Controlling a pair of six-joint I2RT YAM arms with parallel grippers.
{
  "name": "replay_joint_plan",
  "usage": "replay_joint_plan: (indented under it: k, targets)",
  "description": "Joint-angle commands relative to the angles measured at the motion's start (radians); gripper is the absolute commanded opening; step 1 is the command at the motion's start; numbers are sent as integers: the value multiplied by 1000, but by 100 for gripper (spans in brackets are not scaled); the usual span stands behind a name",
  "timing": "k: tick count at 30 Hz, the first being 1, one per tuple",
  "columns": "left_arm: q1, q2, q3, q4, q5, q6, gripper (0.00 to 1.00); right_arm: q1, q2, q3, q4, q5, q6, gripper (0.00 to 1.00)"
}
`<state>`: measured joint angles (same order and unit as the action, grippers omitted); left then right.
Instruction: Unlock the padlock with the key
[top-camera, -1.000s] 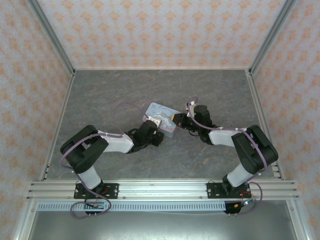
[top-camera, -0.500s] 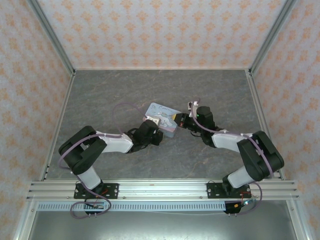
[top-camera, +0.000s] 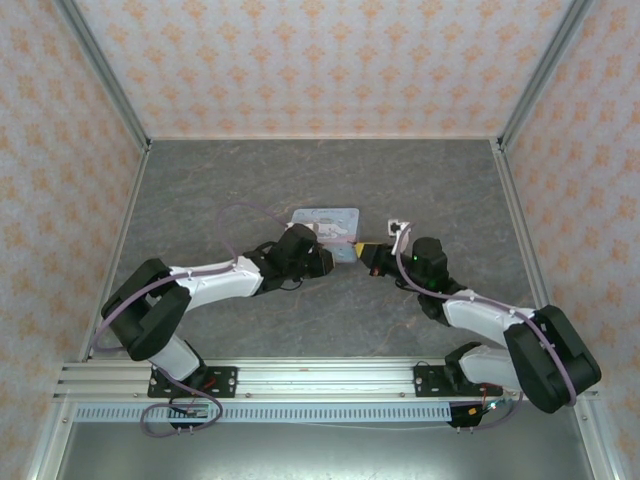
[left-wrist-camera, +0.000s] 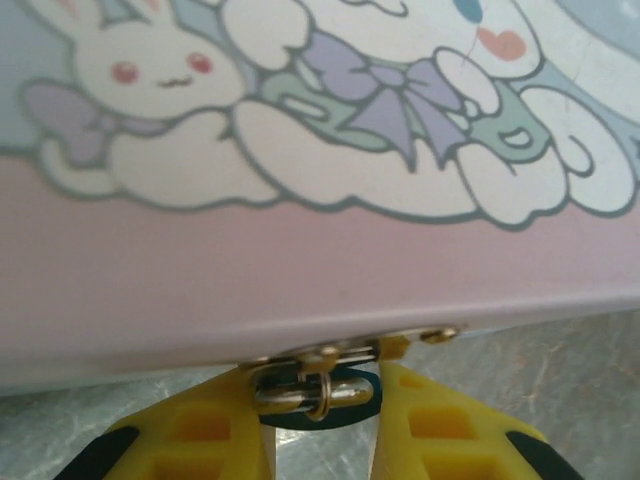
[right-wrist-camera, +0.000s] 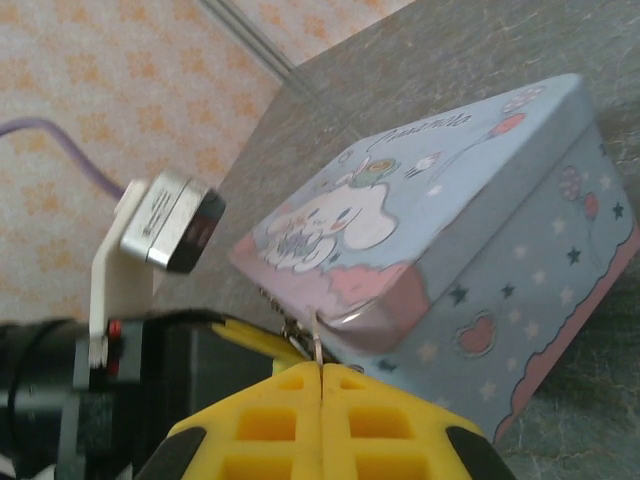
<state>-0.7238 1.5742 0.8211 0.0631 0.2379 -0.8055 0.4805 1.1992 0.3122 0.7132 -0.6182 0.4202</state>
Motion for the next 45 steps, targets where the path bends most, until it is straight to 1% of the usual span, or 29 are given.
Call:
replay_joint_plan:
  k: [1, 6, 9, 13, 17, 25, 31, 34, 45]
  targets:
    - [24, -25, 43, 1, 59, -99, 10, 27, -38, -46, 110, -18, -80, 0]
    - [50, -20, 31, 39, 103, -151, 9, 42, -21, -124, 228, -2, -98, 0]
    - [58, -18, 24, 56, 118, -171, 9, 50, -21, -134, 239, 0, -107, 0]
    - [64, -17, 21, 65, 134, -199, 8, 61, 34, -128, 249, -1, -107, 0]
    - [67, -19, 20, 94, 165, -255, 8, 72, 100, -127, 326, 4, -85, 0]
    - [74, -50, 11, 113, 182, -369, 6, 95, 244, -95, 459, 4, -49, 0]
    - [75, -48, -21, 170, 185, -469, 4, 95, 278, -99, 501, 30, -32, 0]
    - [76, -46, -23, 171, 185, -482, 4, 95, 277, -98, 509, 46, -25, 0]
    - [77, -42, -23, 195, 207, -515, 3, 95, 327, -73, 546, 43, 13, 0]
